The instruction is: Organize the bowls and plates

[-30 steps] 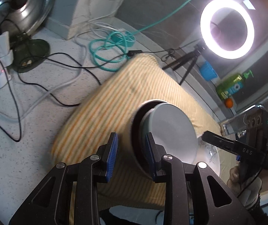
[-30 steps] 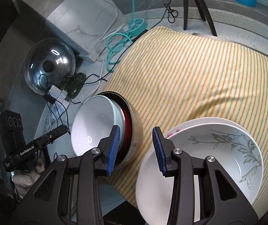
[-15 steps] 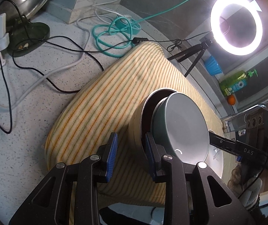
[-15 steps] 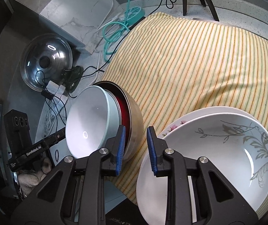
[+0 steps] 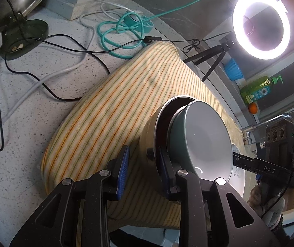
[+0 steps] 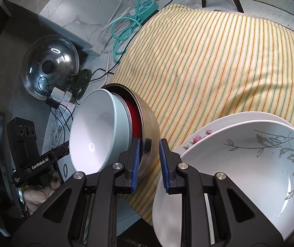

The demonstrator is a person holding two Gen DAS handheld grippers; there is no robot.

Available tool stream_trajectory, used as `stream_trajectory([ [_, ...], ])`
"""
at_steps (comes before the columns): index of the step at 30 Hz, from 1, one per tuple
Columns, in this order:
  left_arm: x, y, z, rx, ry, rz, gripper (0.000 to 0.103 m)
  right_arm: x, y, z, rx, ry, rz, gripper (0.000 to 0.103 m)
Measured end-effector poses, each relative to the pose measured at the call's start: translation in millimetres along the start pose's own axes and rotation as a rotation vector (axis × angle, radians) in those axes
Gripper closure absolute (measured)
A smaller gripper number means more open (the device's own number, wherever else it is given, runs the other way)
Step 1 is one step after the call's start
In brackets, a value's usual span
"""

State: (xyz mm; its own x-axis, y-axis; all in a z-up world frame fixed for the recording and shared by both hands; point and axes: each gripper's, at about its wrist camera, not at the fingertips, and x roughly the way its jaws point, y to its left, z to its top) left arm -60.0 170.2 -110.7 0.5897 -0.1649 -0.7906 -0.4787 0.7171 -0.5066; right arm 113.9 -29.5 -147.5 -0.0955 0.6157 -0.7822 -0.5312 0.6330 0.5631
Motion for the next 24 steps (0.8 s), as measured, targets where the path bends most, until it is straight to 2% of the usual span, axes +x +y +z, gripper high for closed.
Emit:
stream_trajectory([
  [1,-0.2,-0.2,0.0,-0.001,0.001,-0.003,0.080,0.1,-0.2,0.0,0.006,0.005,0.014,0.088],
  [3,-0.2,-1.9,-0.1,0.001,0.002,-0.009,0.087,-0.1,1.5,-0.1,0.006,0.006,0.012,0.088],
  [6,-0.1,-4.5,0.1,0.003,0.000,-0.013,0.092,-0.1,3.7,0.0,0.003,0.005,0.003,0.088],
  [24,-6.1,-16.4,6.3,0.034,-0.018,-0.011,0.092,-18.0,5.2,3.3,0.013,-0.020,0.009,0.089],
])
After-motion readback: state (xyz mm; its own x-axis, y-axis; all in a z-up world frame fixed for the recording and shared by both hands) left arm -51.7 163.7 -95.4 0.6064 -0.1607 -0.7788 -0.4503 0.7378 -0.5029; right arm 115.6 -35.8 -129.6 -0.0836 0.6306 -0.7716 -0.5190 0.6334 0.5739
